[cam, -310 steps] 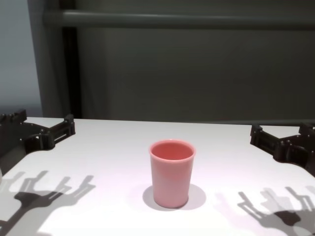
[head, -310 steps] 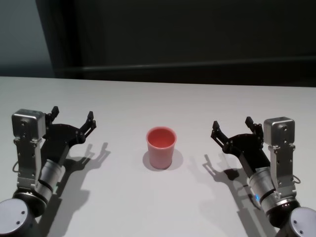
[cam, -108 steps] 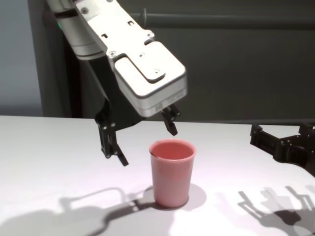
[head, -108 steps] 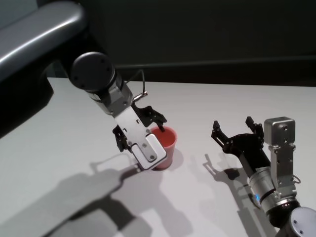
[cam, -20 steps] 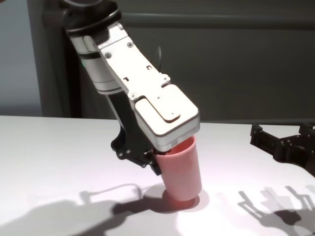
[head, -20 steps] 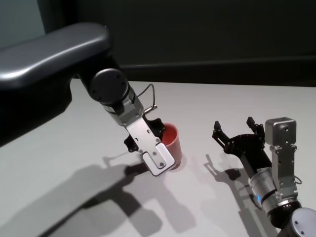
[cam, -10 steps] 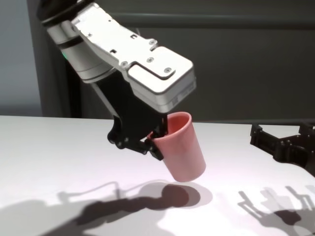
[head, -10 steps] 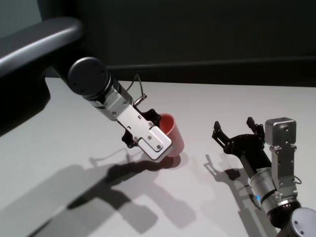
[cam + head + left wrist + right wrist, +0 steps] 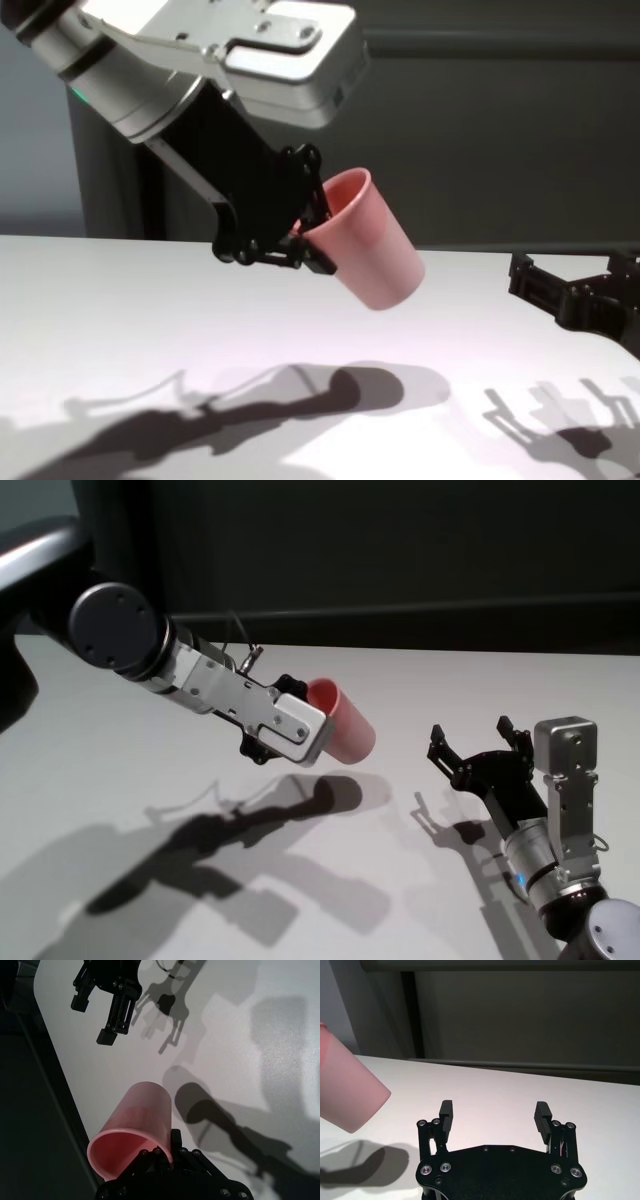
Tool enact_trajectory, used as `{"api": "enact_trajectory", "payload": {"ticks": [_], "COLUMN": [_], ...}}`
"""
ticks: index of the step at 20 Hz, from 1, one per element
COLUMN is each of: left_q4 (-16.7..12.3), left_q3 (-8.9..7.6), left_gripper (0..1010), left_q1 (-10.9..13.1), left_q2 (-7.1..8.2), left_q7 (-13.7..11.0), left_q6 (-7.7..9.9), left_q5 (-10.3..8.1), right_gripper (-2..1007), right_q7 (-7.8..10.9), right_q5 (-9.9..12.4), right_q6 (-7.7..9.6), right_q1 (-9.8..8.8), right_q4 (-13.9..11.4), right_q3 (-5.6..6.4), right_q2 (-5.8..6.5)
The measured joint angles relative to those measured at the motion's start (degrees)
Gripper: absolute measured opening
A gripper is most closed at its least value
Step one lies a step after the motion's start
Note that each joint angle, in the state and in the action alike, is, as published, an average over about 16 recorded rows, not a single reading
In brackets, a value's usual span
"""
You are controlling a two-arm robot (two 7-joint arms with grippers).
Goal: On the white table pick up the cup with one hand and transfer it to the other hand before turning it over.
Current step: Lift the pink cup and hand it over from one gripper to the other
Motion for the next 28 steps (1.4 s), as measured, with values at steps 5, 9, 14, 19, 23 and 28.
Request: {"api": "enact_trajectory", "payload": {"ticks": [5, 9, 14, 19, 23, 28], "left_q4": [-1.9, -3.2, -4.2, -4.4, -3.6, -1.3], "left_q3": [-4.56, -8.33, -13.03, -17.09, -19.83, -22.1], "left_gripper": [50, 50, 50, 49, 49, 49], "left_q1": [3.8, 7.6, 12.7, 17.1, 19.7, 20.9], "left_q2": [1.75, 2.72, 3.29, 2.82, 1.45, -1.31], "left_q7": [4.1, 7.4, 11.1, 13.0, 13.4, 12.3], "left_q6": [2.35, 3.93, 5.04, 4.6, 3.37, 1.25], "left_q5": [-4.55, -8.78, -14.96, -21.46, -26.59, -31.93], "right_gripper": [1003, 1003, 1002, 1002, 1002, 1002], "right_q7": [0.0, 0.0, 0.0, 0.0, 0.0, 0.0], "right_q5": [0.0, 0.0, 0.0, 0.0, 0.0, 0.0], "right_q6": [0.0, 0.0, 0.0, 0.0, 0.0, 0.0], "right_q1": [0.0, 0.0, 0.0, 0.0, 0.0, 0.0], "right_q4": [0.0, 0.0, 0.0, 0.0, 0.0, 0.0], "right_q3": [0.0, 0.0, 0.0, 0.0, 0.0, 0.0], "right_q2": [0.0, 0.0, 0.0, 0.0, 0.0, 0.0]}}
